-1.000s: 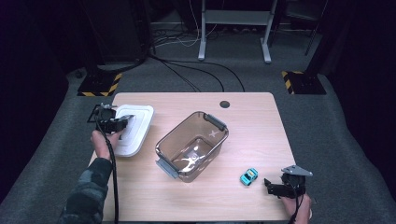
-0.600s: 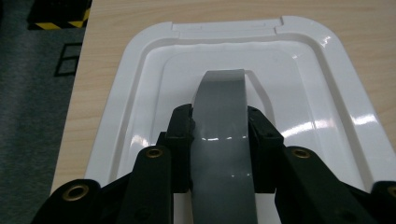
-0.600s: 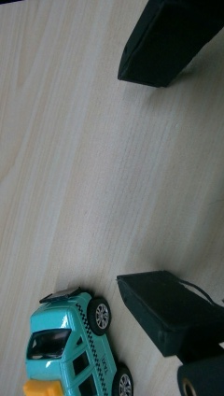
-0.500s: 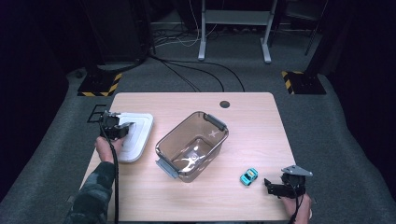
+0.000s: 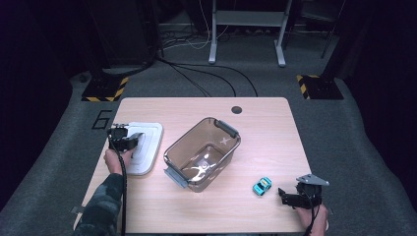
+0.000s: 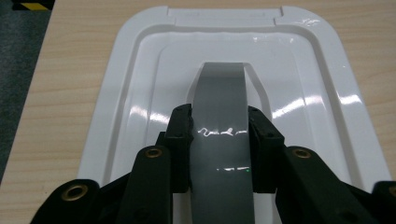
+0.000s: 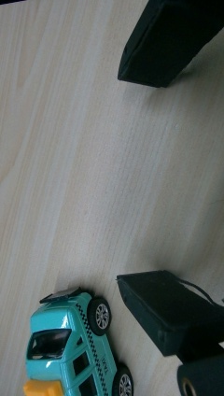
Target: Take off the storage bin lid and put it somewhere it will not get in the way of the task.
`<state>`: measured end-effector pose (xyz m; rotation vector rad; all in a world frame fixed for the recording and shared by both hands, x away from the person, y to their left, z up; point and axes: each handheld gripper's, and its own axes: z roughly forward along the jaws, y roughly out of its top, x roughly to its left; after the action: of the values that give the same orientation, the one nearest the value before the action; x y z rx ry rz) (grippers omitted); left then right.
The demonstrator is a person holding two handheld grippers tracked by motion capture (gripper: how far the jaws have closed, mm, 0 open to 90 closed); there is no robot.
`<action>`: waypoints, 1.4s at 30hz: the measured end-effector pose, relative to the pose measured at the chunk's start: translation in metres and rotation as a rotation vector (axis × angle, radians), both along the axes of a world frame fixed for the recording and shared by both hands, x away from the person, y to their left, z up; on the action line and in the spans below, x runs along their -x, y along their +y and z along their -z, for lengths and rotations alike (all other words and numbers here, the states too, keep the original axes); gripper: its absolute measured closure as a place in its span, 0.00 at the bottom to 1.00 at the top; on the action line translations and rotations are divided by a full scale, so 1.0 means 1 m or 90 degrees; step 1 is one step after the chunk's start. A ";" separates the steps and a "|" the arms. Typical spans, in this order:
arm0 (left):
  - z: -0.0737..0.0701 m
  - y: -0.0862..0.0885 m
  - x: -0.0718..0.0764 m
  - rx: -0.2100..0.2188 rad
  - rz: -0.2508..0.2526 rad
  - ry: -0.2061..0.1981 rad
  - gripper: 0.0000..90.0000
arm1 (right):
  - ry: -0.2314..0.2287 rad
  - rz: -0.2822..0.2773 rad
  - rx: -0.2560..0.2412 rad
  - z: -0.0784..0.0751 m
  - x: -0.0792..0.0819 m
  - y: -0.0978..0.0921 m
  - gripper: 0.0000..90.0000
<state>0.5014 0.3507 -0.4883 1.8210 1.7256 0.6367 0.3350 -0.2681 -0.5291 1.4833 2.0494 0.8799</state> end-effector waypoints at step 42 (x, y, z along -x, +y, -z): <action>-0.022 0.003 0.082 0.040 0.140 -0.011 0.00 | 0.000 0.001 0.000 0.000 0.000 0.000 0.04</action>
<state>0.4191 0.3538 -0.4662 1.9210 1.4901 0.5007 0.3350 -0.2679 -0.5291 1.4842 2.0475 0.8798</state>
